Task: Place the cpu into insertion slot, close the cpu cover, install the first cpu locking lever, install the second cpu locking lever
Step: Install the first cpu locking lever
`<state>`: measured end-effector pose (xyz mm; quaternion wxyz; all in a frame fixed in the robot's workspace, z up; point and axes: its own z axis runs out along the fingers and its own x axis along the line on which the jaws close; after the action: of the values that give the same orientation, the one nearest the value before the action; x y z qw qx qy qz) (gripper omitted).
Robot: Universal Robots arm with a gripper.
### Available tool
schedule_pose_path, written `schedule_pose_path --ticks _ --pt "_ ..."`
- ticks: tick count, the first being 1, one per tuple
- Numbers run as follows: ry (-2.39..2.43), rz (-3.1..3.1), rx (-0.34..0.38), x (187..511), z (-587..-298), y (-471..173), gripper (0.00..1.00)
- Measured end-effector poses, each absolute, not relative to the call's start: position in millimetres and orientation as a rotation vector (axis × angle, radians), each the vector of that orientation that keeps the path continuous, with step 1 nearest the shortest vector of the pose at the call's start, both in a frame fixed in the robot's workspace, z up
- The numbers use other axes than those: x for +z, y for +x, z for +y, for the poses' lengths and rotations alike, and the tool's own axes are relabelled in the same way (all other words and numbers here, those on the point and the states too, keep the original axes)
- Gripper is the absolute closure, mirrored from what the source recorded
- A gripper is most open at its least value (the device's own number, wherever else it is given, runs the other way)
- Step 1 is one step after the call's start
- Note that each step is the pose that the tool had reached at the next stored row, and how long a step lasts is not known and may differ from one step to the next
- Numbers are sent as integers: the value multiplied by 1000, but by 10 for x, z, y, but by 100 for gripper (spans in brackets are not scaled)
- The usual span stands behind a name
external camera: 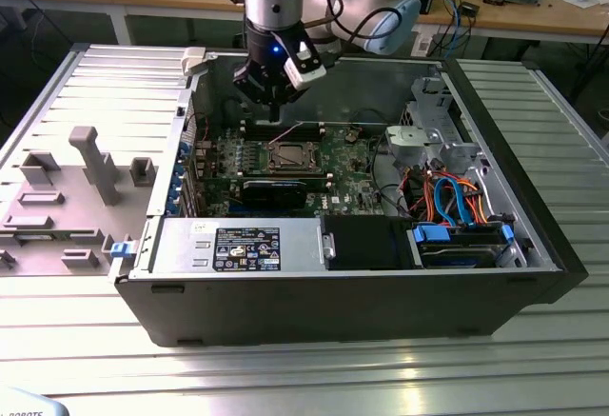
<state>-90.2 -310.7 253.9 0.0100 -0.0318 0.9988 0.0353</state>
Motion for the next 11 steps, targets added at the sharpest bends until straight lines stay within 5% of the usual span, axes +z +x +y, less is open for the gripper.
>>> schedule_pose_path --ticks 11 --pt "-65 3119 97 2376 -3106 -742 89"
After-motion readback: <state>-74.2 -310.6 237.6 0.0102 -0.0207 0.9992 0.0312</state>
